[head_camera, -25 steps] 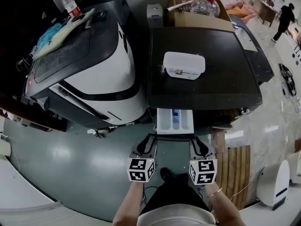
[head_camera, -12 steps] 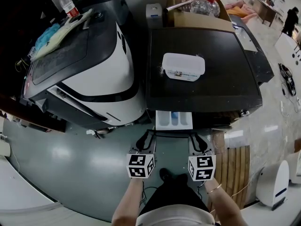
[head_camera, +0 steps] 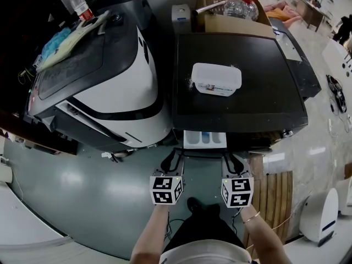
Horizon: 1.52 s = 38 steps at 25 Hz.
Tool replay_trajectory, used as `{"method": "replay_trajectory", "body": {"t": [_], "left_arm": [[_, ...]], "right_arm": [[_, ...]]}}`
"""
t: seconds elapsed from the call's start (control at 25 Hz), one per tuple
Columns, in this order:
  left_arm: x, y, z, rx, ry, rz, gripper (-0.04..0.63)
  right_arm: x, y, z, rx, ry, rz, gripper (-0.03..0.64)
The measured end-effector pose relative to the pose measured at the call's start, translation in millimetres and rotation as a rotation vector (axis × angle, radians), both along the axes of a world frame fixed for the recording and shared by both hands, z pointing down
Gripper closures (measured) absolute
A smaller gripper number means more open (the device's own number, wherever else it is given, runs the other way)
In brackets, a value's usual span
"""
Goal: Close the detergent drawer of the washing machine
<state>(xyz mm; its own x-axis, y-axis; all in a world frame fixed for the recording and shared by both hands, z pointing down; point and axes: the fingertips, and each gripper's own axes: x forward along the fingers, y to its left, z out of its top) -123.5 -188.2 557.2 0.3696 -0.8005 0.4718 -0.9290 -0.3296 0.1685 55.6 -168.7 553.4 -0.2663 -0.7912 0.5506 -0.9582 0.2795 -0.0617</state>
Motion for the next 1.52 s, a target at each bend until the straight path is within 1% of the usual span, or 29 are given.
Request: {"method": "replay_trajectory", "body": {"t": [1.52], "left_arm": [[1.1, -51.1, -1.3, 0.006, 0.008, -0.015, 0.489]], "right_arm": [[0.8, -51.2, -2.1, 0.007, 0.041, 0.04, 0.531]]}}
